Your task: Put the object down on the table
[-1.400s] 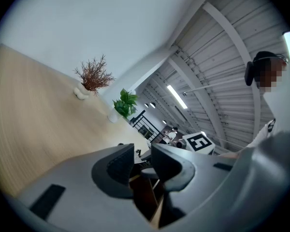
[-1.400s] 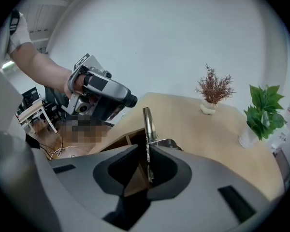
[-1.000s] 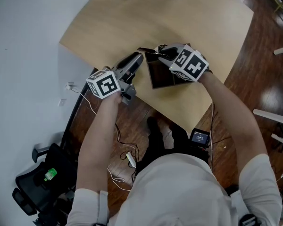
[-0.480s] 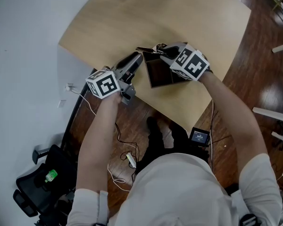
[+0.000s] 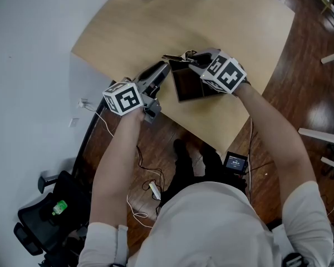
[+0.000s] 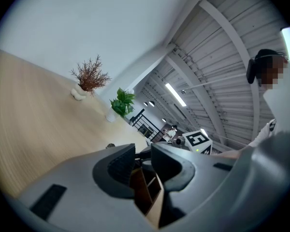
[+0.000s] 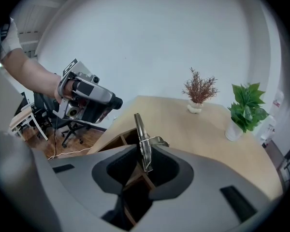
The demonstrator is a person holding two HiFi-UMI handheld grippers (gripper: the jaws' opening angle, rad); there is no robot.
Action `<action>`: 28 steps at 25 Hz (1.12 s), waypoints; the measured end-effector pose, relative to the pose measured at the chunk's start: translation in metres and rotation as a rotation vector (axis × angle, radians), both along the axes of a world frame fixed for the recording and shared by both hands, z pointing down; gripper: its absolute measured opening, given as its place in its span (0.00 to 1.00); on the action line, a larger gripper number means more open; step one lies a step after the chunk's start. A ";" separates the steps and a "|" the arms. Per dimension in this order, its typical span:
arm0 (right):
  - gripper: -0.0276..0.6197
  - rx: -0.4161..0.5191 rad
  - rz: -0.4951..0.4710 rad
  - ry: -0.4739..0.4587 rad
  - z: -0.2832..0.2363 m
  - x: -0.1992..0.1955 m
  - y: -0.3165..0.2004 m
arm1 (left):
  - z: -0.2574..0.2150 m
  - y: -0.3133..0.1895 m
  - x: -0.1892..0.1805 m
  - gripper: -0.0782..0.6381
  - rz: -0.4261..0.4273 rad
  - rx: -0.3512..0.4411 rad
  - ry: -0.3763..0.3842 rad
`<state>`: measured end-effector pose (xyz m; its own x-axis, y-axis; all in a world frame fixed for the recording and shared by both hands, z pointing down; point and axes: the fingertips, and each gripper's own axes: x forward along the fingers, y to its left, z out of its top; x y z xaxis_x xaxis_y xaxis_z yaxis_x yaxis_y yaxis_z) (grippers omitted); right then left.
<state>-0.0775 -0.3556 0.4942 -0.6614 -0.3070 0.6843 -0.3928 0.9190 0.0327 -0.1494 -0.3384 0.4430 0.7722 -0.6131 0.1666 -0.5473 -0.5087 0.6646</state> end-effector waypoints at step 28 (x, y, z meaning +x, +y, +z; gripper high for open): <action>0.05 0.205 0.175 -0.186 -0.124 0.020 0.005 | -0.107 0.025 0.012 0.11 -0.029 0.246 -0.072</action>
